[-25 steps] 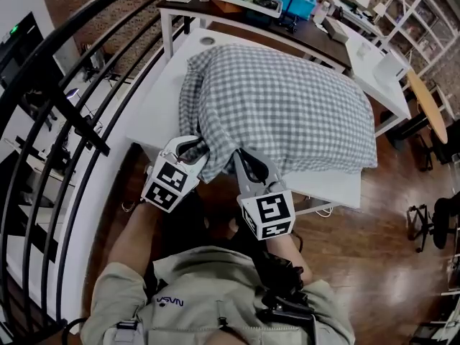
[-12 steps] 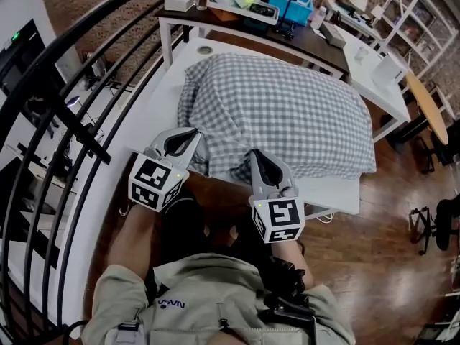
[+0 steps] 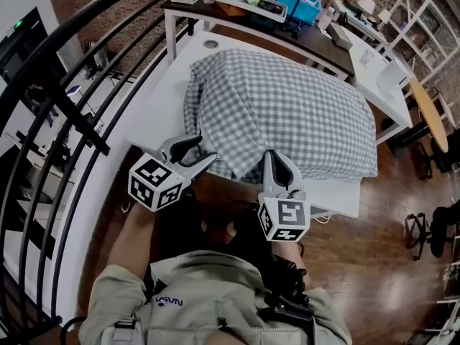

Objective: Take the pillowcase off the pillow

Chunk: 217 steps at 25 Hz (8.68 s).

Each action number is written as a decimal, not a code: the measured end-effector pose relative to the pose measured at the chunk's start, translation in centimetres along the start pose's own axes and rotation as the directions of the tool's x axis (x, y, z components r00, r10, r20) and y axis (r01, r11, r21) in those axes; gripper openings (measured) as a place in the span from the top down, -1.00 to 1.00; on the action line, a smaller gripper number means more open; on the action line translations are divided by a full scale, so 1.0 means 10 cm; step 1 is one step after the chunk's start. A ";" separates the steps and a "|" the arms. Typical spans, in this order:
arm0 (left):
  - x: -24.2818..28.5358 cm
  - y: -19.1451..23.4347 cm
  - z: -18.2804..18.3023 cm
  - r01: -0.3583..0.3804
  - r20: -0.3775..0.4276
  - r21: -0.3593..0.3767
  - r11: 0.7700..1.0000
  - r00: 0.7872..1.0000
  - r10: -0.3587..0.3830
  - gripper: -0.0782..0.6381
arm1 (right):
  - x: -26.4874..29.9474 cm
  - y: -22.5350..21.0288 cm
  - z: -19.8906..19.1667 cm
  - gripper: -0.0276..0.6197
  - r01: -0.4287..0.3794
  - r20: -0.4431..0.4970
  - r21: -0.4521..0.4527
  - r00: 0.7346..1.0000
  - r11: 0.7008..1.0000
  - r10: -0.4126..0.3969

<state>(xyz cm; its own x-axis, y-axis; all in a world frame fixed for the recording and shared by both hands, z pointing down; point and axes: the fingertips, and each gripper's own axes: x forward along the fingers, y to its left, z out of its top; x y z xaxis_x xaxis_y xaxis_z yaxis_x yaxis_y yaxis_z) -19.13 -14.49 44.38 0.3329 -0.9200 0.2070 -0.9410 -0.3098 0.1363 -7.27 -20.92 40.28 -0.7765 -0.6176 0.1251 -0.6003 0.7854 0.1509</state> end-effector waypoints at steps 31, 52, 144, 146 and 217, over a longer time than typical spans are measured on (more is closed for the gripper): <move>-0.64 0.44 0.13 -0.023 0.190 -0.161 0.987 0.980 0.054 0.63 | -0.17 -0.84 -0.70 0.90 0.216 -0.174 -0.134 0.956 0.967 -0.237; 0.42 0.94 0.43 -0.037 0.103 -0.218 0.975 0.993 0.061 0.62 | 0.59 0.27 1.26 0.44 -0.346 -0.159 -0.340 0.938 0.875 0.309; 0.42 0.81 0.91 -0.316 0.095 0.380 0.870 0.948 0.303 0.40 | 1.12 -0.89 1.06 0.50 -0.010 -0.124 -0.137 0.992 0.990 -0.008; 0.25 0.73 0.78 -0.295 0.055 0.384 0.875 0.953 0.297 0.32 | 0.77 -0.58 0.98 0.50 -0.045 -0.069 -0.081 0.997 0.996 0.040; 1.32 -0.03 0.79 -0.070 -0.054 0.550 0.832 0.991 0.119 0.74 | 0.28 -1.03 1.17 0.41 -0.059 -0.086 -0.133 0.995 0.989 0.048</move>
<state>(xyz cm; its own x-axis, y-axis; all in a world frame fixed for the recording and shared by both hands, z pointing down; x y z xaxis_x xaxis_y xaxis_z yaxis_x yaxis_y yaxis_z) -14.91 -28.44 39.47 0.2218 -0.9360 0.2734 -0.8402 -0.3257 -0.4335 -5.44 -30.24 27.63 -0.7849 -0.5807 0.2159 -0.5228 0.8078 0.2723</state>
